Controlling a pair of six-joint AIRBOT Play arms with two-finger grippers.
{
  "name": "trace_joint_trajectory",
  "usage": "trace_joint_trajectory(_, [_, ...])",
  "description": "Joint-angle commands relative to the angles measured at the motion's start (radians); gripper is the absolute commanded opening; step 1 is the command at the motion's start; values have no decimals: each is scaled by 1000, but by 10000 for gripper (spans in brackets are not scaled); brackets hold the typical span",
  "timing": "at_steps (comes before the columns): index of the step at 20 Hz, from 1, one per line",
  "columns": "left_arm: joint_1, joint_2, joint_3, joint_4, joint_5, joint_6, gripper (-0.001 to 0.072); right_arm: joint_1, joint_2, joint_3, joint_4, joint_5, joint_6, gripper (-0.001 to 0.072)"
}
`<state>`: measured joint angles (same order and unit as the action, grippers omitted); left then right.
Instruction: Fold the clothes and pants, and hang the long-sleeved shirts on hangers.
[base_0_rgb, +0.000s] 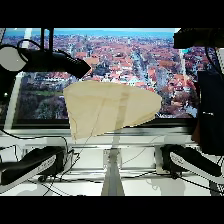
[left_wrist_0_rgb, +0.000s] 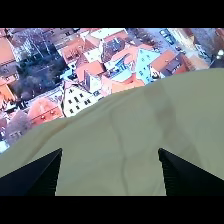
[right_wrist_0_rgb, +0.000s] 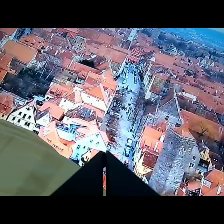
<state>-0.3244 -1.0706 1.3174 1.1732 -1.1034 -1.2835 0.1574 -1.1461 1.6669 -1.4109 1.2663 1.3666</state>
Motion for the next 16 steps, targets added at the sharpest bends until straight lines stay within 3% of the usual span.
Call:
trace_joint_trajectory(1, [0, -1, 1, 0, 0, 0, 696, 1, -1, 0, 0, 0, 0, 14])
trace_joint_trajectory(16, [0, -1, 1, -2, 0, 0, 697, 1, -1, 0, 1, -18, 0, 14])
